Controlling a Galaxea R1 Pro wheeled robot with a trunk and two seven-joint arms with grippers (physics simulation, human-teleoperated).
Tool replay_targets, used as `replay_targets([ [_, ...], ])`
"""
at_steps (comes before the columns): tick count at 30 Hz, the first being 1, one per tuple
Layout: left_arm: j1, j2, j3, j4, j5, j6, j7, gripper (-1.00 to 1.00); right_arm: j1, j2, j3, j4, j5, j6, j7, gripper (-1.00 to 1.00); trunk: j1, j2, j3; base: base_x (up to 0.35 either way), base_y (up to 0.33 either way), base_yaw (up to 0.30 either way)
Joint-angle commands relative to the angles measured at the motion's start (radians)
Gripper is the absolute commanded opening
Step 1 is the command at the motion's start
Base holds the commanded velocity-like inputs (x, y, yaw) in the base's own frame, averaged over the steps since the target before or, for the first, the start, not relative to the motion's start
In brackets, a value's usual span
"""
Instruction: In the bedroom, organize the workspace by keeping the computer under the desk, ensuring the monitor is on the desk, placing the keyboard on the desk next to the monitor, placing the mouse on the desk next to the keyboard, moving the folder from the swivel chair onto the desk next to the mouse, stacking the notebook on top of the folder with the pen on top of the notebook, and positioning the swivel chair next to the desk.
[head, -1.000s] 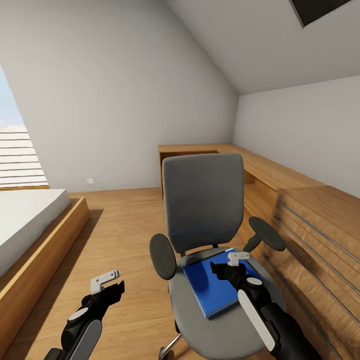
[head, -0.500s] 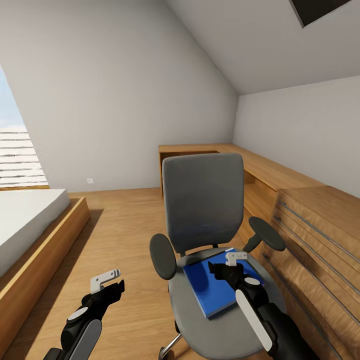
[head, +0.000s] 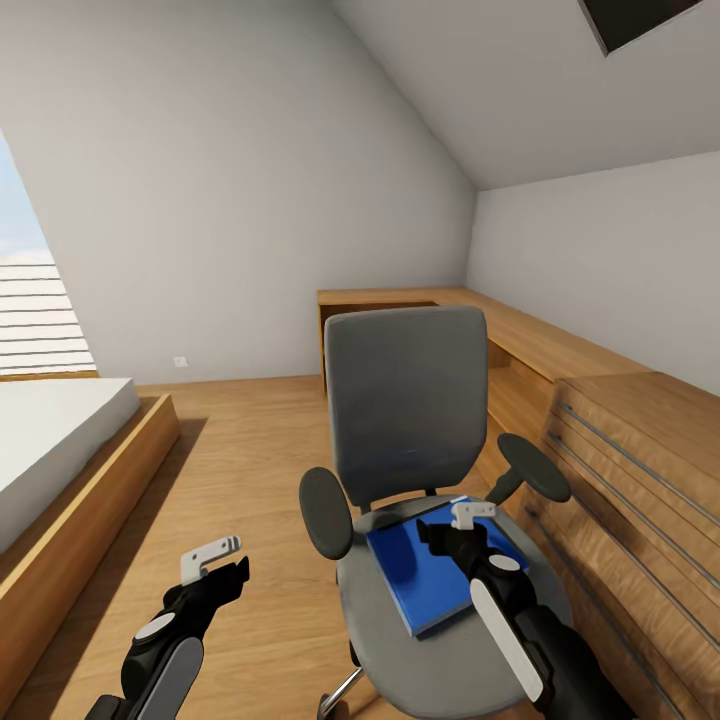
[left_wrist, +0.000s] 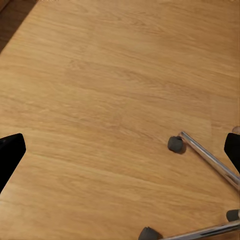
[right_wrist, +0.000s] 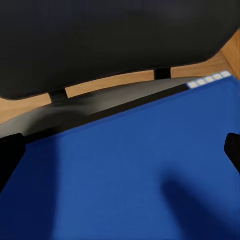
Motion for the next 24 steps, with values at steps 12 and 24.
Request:
replay_targets([
  [12, -0.001, 0.001, -0.012, -0.002, 0.008, 0.001, 0.01, 1.0, -0.127, -0.001, -0.004, 0.122, -0.015, 0.021, -0.008, 1.0, 0.0, -0.001, -0.001, 0.0, 0.0, 0.0],
  [24, -0.001, 0.0, -0.037, -0.002, 0.008, 0.001, 0.011, 1.0, -0.216, 0.013, -0.007, 0.313, -0.024, 0.015, 0.002, 1.0, 0.0, -0.001, -0.001, 0.0, 0.0, 0.0],
])
